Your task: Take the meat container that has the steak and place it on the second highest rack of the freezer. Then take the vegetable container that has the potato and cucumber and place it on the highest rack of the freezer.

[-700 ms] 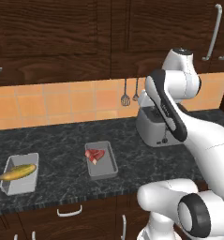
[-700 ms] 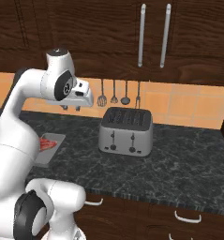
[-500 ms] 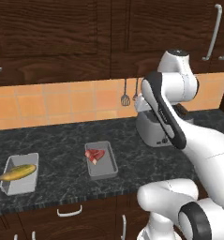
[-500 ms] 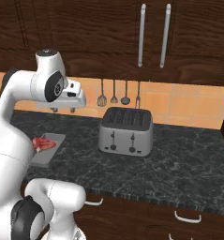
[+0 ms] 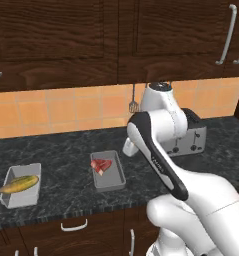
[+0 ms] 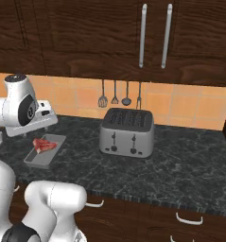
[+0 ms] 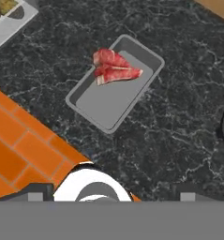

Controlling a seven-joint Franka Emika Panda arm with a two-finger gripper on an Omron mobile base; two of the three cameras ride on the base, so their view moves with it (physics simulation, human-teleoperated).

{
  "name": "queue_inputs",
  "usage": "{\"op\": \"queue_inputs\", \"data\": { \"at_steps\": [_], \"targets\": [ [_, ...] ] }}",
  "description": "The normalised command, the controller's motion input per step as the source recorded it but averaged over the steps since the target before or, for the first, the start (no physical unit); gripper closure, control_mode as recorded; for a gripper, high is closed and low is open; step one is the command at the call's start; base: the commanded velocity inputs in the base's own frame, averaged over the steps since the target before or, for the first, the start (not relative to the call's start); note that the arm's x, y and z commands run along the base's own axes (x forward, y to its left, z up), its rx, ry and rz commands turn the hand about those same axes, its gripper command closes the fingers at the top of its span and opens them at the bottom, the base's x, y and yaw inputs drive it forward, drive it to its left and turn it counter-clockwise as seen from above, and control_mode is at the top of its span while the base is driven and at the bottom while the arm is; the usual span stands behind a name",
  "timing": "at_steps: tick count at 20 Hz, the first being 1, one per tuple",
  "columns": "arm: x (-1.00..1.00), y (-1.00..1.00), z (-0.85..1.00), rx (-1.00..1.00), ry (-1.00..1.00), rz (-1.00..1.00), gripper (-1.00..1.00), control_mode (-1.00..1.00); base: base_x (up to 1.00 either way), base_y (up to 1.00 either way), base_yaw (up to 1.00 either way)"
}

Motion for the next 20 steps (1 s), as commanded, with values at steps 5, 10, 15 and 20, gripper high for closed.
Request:
{"op": "queue_inputs", "data": {
  "at_steps": [5,10,15,20],
  "targets": [
    [0.02,0.83,-0.90,-0.10,0.04,0.33,-1.00,-1.00,0.00,0.00,0.00],
    [0.30,0.62,-0.77,-0.12,0.09,0.23,-1.00,-1.00,0.00,0.00,0.00],
    [0.52,0.07,-0.77,-0.06,0.07,0.00,-1.00,-1.00,0.00,0.00,0.00],
    [0.31,0.04,-0.79,-0.07,0.00,0.00,-1.00,-1.00,0.00,0.00,0.00]
  ]
}}
